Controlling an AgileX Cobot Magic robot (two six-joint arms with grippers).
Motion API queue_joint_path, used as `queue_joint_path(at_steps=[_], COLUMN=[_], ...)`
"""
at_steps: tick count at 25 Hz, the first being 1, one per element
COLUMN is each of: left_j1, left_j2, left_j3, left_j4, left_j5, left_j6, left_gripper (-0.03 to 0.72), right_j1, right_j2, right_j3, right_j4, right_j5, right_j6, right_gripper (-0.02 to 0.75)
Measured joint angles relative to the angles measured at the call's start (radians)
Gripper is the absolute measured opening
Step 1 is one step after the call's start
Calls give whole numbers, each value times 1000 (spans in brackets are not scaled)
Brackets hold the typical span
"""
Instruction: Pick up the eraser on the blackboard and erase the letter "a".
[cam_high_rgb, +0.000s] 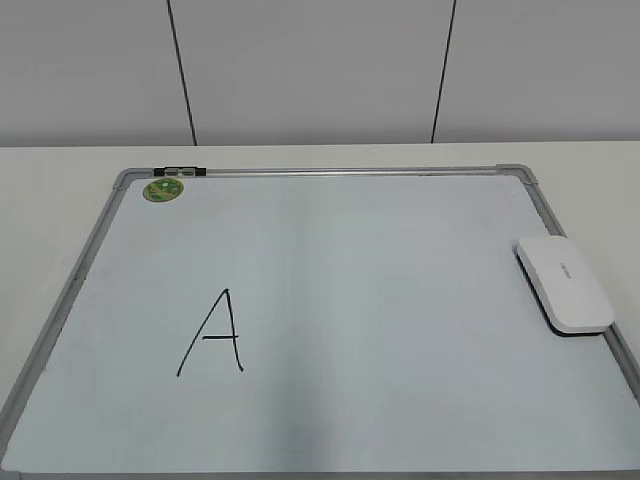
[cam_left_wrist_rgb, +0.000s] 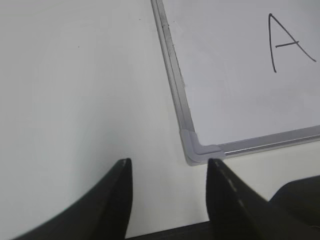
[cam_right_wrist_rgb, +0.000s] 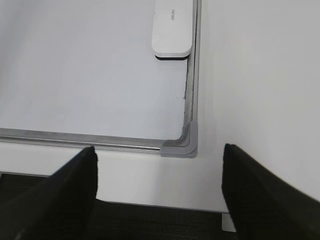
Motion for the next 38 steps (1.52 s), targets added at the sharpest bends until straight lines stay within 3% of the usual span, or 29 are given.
queue_joint_path(at_steps=[24, 34, 38], left_j1=[-14, 51, 97], left_j2=[-19, -162, -203], left_j3=[2, 2, 2], left_j4=[-30, -32, -32], left_j5=[0, 4, 4], left_j6=[-4, -4, -4], left_gripper=[316, 315, 315], right_j1=[0, 0, -52], right_j2=[-8, -94, -124], right_j3=[2, 2, 2], right_j4=[-2, -2, -2], right_j5=[-9, -12, -12], right_j6=[0, 0, 0], right_gripper=[573, 573, 573])
